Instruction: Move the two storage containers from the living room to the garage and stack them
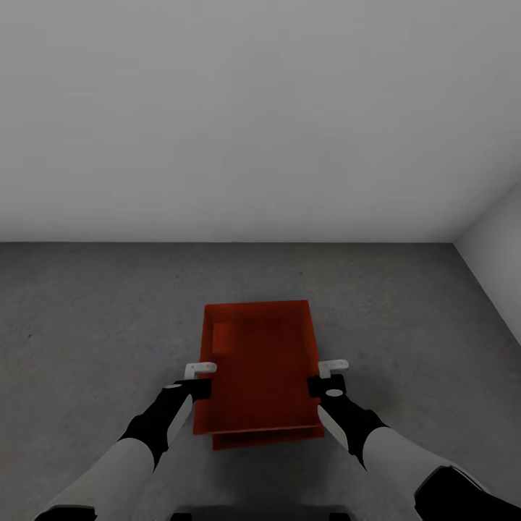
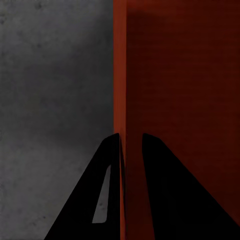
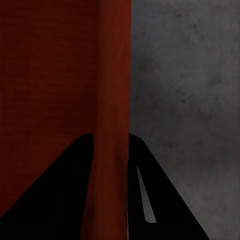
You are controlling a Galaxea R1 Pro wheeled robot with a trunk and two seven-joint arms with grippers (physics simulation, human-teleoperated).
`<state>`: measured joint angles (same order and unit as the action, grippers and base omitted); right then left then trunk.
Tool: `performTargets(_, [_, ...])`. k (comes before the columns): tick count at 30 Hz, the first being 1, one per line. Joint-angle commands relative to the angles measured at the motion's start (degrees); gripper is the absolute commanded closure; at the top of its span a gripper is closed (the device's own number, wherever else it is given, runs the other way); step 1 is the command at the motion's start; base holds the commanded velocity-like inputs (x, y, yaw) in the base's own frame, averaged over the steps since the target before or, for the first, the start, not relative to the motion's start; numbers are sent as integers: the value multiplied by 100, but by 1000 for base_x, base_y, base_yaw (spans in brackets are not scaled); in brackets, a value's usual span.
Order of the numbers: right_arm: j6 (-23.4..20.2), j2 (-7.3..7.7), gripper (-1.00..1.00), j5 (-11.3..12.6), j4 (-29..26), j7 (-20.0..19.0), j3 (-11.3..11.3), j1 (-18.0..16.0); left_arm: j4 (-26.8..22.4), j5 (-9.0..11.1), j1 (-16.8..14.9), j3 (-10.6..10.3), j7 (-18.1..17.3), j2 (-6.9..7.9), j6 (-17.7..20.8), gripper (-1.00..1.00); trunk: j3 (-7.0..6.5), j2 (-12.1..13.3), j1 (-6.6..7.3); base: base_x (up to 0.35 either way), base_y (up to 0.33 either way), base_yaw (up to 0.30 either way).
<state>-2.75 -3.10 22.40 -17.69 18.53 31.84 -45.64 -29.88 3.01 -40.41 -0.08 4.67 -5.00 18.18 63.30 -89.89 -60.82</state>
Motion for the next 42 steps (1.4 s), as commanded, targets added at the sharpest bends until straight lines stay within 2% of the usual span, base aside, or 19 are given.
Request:
performTargets(1, [-218, 2, 100, 144, 64, 44, 147, 3, 158, 119, 7, -107, 43, -1, -127, 100, 5, -1, -164, 0, 0, 0])
performTargets(9, [-241, 4, 100, 143, 64, 25, 147, 3, 158, 120, 7, -106, 43, -1, -121, 100, 5, -1, -164, 0, 0, 0])
performTargets(10, [-245, 4, -100, 142, 64, 23, 147, 3, 160, 120, 7, -106, 43, -1, -121, 100, 5, -1, -164, 0, 0, 0])
performTargets(11, [-252, 3, -100, 142, 64, 24, 147, 3, 175, 122, 7, -106, 46, -1, -116, -100, 5, -1, -164, 0, 0, 0])
performTargets(16, [-258, -4, -100, 142, 64, 3, 150, 3, 287, 122, 7, -119, 45, 1, -115, -100, 5, -1, -164, 0, 0, 0])
performTargets(39, [-252, 2, -100, 142, 64, 10, 147, 3, 193, 121, 7, -111, 17, 8, -113, -100, 5, -1, -164, 0, 0, 0])
performTargets(42, [-253, 2, -100, 142, 64, 9, 147, 3, 197, 121, 7, -108, 18, 5, -113, -100, -49, 119, -98, 0, 0, 0])
